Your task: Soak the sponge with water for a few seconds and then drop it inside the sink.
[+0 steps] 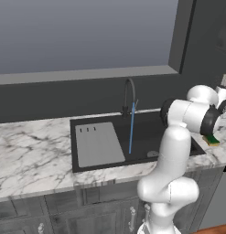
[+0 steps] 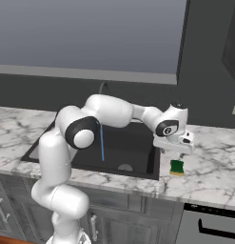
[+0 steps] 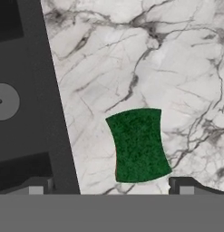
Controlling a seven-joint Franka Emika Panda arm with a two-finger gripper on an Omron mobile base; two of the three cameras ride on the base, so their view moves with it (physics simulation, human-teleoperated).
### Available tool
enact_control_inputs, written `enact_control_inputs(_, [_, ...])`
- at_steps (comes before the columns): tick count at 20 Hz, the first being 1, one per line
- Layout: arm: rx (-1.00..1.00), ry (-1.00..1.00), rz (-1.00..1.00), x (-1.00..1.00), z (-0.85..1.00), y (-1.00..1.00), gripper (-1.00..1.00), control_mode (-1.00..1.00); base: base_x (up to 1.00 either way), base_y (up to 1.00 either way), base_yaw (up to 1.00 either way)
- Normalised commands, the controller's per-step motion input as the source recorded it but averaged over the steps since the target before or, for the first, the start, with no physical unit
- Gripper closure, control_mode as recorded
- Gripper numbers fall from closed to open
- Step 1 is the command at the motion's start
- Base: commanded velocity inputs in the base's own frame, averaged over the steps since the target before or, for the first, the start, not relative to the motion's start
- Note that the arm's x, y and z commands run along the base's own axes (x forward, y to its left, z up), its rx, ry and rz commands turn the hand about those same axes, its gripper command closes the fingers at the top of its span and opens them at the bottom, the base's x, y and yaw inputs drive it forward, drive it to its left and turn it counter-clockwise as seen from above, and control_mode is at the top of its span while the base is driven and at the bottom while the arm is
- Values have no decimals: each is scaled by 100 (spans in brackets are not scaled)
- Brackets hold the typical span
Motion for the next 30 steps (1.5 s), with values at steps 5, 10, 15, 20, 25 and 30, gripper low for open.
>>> enact_control_inputs(5, [0, -1, 0, 0, -11, -21, -100, -100, 0, 0, 0])
enact_control_inputs(10, [0, -2, 0, 0, -10, -12, -100, -100, 0, 0, 0])
enact_control_inputs(15, [0, -3, 0, 0, -11, -3, -100, -100, 0, 0, 0])
enact_control_inputs(20, [0, -1, 0, 0, -12, 0, -100, -100, 0, 0, 0])
enact_control_inputs(25, [0, -2, 0, 0, -19, 0, -100, -100, 0, 0, 0])
enact_control_inputs(30, [0, -4, 0, 0, -23, 0, -100, -100, 0, 0, 0])
